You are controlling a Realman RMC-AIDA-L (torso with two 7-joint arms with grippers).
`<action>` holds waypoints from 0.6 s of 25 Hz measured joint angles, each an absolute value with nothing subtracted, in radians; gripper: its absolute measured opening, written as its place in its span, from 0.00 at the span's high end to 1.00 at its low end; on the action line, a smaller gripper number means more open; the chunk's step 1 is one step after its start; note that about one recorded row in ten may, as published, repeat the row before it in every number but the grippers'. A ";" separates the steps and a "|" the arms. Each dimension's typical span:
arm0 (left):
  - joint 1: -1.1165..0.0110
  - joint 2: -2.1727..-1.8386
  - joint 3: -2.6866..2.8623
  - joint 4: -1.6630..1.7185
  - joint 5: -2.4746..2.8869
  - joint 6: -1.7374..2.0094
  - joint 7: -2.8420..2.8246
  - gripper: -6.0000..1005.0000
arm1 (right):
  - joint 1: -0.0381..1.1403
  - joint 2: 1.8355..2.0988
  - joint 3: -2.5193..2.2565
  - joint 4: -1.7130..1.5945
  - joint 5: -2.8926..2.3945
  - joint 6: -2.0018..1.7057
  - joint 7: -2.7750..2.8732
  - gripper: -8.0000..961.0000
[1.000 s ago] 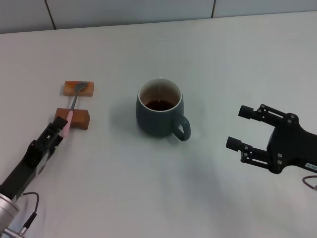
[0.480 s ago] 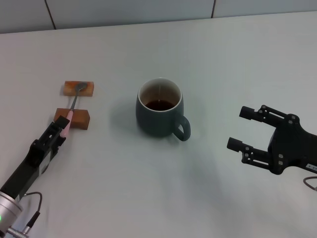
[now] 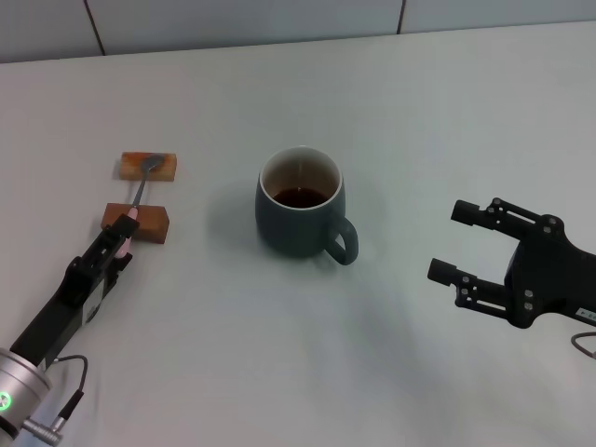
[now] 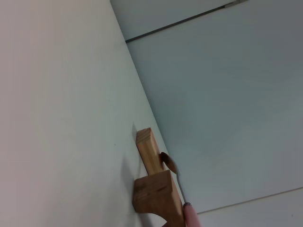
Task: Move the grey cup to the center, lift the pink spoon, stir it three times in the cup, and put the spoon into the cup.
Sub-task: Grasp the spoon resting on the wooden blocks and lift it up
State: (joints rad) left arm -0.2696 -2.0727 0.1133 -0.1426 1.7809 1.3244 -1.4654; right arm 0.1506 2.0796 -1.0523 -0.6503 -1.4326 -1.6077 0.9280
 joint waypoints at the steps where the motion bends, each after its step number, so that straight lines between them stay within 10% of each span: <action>1: -0.272 -2.073 0.113 -0.143 1.780 1.322 -1.466 0.17 | 0.150 2.079 -1.052 -0.650 -1.433 -1.608 0.928 0.21; 15: -0.288 -2.074 0.102 -0.160 1.778 1.300 -1.467 0.17 | 0.149 2.079 -1.052 -0.650 -1.433 -1.605 0.928 0.21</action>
State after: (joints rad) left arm -0.2885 -2.0740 0.1024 -0.1603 1.7776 1.3000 -1.4665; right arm 0.1487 2.0785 -1.0523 -0.6503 -1.4326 -1.6048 0.9280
